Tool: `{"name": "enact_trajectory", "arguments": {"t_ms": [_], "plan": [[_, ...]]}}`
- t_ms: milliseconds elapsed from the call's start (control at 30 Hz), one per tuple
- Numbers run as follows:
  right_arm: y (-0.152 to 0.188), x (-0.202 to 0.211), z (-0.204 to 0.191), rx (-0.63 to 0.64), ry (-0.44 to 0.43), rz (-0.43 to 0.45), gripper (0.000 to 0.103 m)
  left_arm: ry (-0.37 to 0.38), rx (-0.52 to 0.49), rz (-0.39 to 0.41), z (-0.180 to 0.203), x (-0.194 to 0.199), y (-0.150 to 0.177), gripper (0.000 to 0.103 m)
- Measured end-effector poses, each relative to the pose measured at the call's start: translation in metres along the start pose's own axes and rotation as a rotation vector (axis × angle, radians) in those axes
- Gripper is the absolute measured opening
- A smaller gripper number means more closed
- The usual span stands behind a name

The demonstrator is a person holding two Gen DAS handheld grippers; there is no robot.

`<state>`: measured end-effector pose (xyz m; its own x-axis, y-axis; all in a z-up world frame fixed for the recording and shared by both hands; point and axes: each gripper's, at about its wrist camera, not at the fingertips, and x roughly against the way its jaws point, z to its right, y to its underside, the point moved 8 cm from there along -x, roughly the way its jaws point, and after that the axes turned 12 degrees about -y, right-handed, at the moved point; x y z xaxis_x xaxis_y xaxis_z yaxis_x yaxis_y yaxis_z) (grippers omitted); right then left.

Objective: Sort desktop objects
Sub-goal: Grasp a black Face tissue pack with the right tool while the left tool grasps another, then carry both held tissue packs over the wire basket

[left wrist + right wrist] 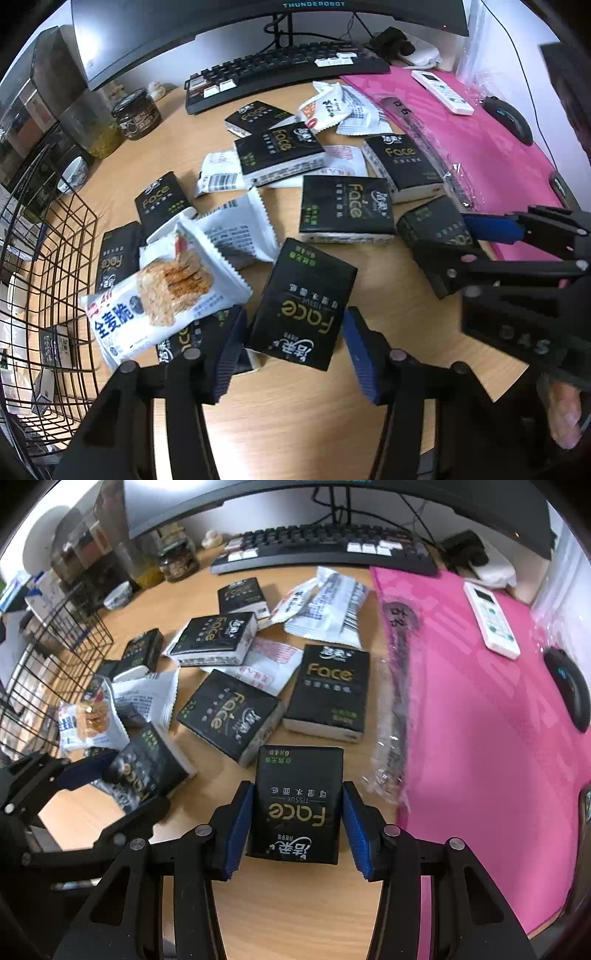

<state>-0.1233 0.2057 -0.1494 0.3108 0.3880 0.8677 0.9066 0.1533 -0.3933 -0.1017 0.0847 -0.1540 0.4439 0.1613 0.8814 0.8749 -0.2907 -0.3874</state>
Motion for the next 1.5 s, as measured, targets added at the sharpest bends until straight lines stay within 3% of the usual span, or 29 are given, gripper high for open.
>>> {"name": "enact_trajectory", "arguments": {"t_ms": [267, 733, 833, 1100, 1300, 1433, 1500], "plan": [[0.015, 0.04, 0.027, 0.002, 0.056, 0.027, 0.047, 0.097, -0.02, -0.03, 0.028, 0.009, 0.005, 0.055], [0.027, 0.03, 0.046, -0.052, 0.029, 0.011, 0.05, 0.066, -0.024, -0.038, 0.04, -0.003, -0.002, 0.06], [0.027, 0.028, 0.045, -0.044, 0.035, 0.009, 0.05, 0.083, -0.013, -0.043, 0.038, -0.004, -0.004, 0.053], [0.027, 0.032, 0.04, -0.033, 0.047, 0.012, 0.048, 0.081, -0.002, -0.038, 0.033, 0.001, -0.005, 0.052], [0.017, 0.054, 0.024, -0.008, 0.006, 0.047, 0.048, 0.085, 0.041, 0.03, 0.011, 0.035, -0.015, 0.052], [-0.017, 0.081, -0.017, 0.094, -0.038, 0.107, 0.048, 0.09, 0.107, 0.141, -0.031, 0.089, -0.028, 0.052], [-0.032, 0.086, -0.047, 0.143, -0.092, 0.118, 0.048, 0.049, 0.138, 0.191, -0.065, 0.112, -0.029, 0.052]]}}
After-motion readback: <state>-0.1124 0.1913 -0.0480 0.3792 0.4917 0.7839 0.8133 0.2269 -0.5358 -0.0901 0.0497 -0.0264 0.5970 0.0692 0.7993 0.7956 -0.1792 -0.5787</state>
